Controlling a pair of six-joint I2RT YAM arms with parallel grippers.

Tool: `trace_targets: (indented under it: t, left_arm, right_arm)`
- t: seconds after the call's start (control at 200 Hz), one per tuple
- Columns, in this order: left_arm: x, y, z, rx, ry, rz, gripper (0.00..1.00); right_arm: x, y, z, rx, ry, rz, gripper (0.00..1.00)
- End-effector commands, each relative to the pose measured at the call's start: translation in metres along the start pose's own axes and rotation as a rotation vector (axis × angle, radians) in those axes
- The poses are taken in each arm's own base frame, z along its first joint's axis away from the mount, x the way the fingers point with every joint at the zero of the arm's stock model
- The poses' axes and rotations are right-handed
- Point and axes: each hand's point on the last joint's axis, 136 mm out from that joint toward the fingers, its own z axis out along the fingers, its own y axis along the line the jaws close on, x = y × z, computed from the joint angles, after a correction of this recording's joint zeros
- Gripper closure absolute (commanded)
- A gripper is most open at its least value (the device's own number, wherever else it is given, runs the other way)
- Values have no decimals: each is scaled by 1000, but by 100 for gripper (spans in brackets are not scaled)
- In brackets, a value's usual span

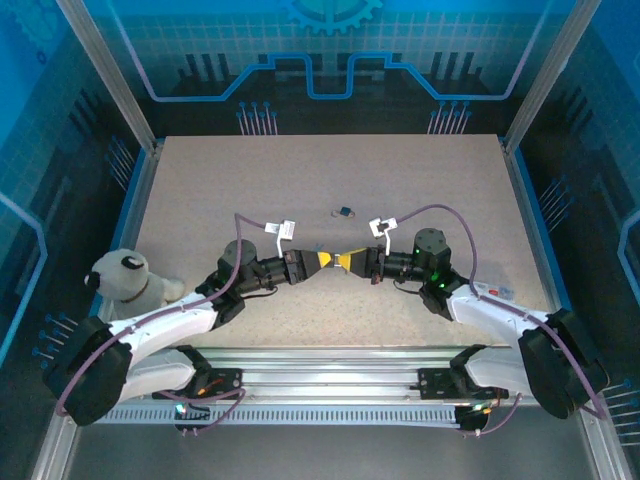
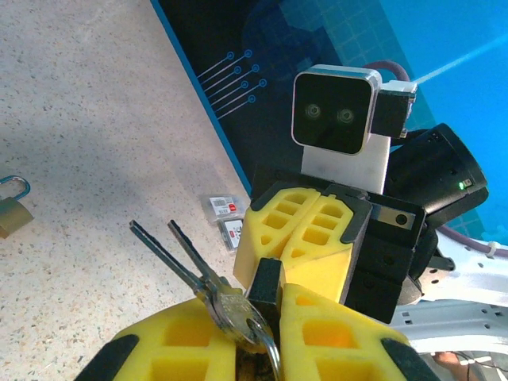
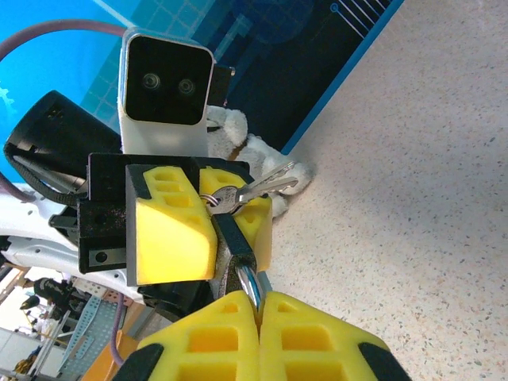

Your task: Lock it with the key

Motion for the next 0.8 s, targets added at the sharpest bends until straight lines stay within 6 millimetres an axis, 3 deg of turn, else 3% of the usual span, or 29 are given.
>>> trace_targets:
  t: [0.0, 0.285, 0.46, 0.61, 0.796]
  left_arm:
    - [10, -66, 5, 242, 51, 114, 100]
    - [8, -64, 4, 229, 40, 114, 100]
    - [9, -63, 4, 233, 35, 105, 100]
    - [9, -64, 4, 248, 36, 94, 100]
    - [10, -64, 5, 243, 47, 96, 100]
  right_arm:
    - [14, 19, 12, -70, 76, -14, 100]
    - [8, 19, 2, -51, 32, -45, 100]
    - [5, 25, 0, -78, 19, -57, 91]
    - [4, 30, -1, -109, 4, -66, 100]
    - [3, 33, -4, -109, -9, -79, 100]
